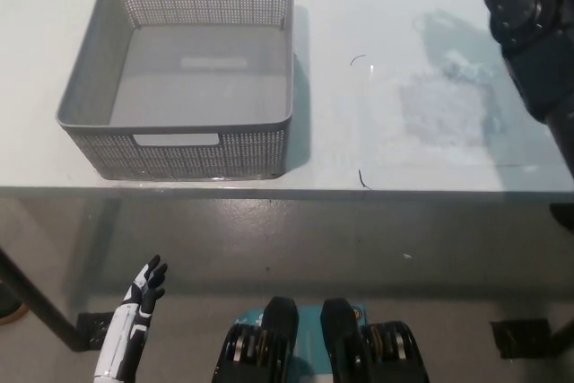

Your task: Use the right hand to pick up a webcam and put it into a container on the left side

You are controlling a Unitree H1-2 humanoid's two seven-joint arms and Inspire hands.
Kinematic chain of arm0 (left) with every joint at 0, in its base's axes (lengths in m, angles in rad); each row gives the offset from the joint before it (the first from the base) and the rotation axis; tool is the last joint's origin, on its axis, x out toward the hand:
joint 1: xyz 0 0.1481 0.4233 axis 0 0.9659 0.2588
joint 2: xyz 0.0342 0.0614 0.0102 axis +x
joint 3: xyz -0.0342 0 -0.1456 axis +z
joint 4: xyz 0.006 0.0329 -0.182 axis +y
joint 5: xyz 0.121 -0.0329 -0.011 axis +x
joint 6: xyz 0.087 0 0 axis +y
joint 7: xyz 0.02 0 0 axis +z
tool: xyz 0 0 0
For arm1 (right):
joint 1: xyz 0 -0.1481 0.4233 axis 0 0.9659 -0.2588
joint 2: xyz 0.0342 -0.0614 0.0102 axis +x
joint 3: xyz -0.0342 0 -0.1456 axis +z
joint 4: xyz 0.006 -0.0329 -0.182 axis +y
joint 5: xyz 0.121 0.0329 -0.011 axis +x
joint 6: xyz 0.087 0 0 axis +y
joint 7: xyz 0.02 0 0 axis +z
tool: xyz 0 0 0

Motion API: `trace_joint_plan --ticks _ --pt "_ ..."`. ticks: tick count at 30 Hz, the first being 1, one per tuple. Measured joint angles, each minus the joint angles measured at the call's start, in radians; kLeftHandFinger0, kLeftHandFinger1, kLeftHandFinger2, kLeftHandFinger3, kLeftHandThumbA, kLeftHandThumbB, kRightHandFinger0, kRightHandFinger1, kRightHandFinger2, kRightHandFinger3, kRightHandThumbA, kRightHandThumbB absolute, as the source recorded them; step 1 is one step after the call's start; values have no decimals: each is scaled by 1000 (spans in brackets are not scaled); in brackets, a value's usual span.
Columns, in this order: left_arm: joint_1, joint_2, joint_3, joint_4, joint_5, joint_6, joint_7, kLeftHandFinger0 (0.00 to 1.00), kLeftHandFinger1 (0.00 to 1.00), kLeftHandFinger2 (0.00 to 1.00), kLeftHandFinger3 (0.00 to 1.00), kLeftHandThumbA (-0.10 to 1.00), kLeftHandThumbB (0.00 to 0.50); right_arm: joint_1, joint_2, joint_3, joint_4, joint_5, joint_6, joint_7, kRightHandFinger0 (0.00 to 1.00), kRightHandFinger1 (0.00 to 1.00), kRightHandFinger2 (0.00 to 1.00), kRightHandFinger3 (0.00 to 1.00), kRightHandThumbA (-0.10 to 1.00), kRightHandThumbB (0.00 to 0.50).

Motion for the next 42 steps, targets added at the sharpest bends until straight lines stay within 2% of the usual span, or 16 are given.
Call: trace_joint_plan --ticks 1,2,6,9,11,15,17,19,23,25,29,33,36,39,40,42 --pt "0 0 -1 0 0 0 0 1000 1000 1000 1000 1000 0 -3 13 0 -15 2 2 1 0 319 677 847 -100 187" --pt "0 0 -2 0 0 0 0 1000 1000 1000 1000 1000 0 -6 28 0 -22 3 2 1 0 310 672 849 -100 181" --pt "1 0 -9 0 0 0 0 1000 1000 1000 1000 1000 0 -22 95 0 -24 6 4 2 0 341 718 847 -100 197" --pt "1 0 -16 -4 0 1 -1 1000 1000 1000 1000 1000 0 -32 147 0 -23 7 4 2 0 335 719 843 -100 169" --pt "1 0 -20 -6 -1 2 -1 1000 1000 1000 1000 995 0 -42 190 0 -19 8 9 2 0 334 727 845 -100 179" --pt "-1 0 -23 -4 -5 1 -2 1000 1000 1000 1000 1000 0 -79 264 1 14 9 18 1 0 344 737 849 -100 234" --pt "-1 0 -24 2 -5 -3 -2 1000 1000 1000 1000 993 6 -102 311 3 46 9 19 0 0 333 710 831 -100 224" --pt "-1 0 -24 7 -6 -6 -2 1000 1000 1000 1000 972 1 -114 343 8 71 7 18 -2 0 262 660 746 -100 197" --pt "-1 0 -27 7 -7 -9 -2 1000 1000 1000 1000 984 4 -122 414 33 141 1 4 -24 0 265 653 730 -100 197" --pt "-1 1 -30 7 -7 -12 -2 1000 1000 1000 1000 988 2 -120 434 36 172 1 -1 -35 0 287 687 777 -100 197" --pt "-4 4 -35 8 -2 -18 -2 1000 1000 1000 1000 997 7 -120 448 40 218 2 -4 -47 9 407 786 884 -100 195" --pt "-8 7 -40 7 2 -18 -2 1000 1000 1000 1000 955 0 -118 448 40 254 5 -3 -49 0 390 773 805 -100 209" --pt "-16 7 -43 7 3 -18 -3 1000 1000 1000 1000 958 0 -106 448 40 279 5 -4 -51 0 371 769 788 -100 196" --pt "-21 7 -45 7 8 -18 -3 1000 1000 1000 1000 959 15 -90 449 40 296 7 -4 -51 0 417 811 828 -100 194" --pt "-22 7 -45 6 10 -18 -3 1000 1000 1000 1000 958 14 -83 449 40 300 7 -3 -51 1 421 820 857 -100 174" --pt "-24 7 -45 5 12 -18 -3 1000 1000 1000 1000 953 4 -72 450 40 307 7 -1 -51 0 421 822 870 -100 181"
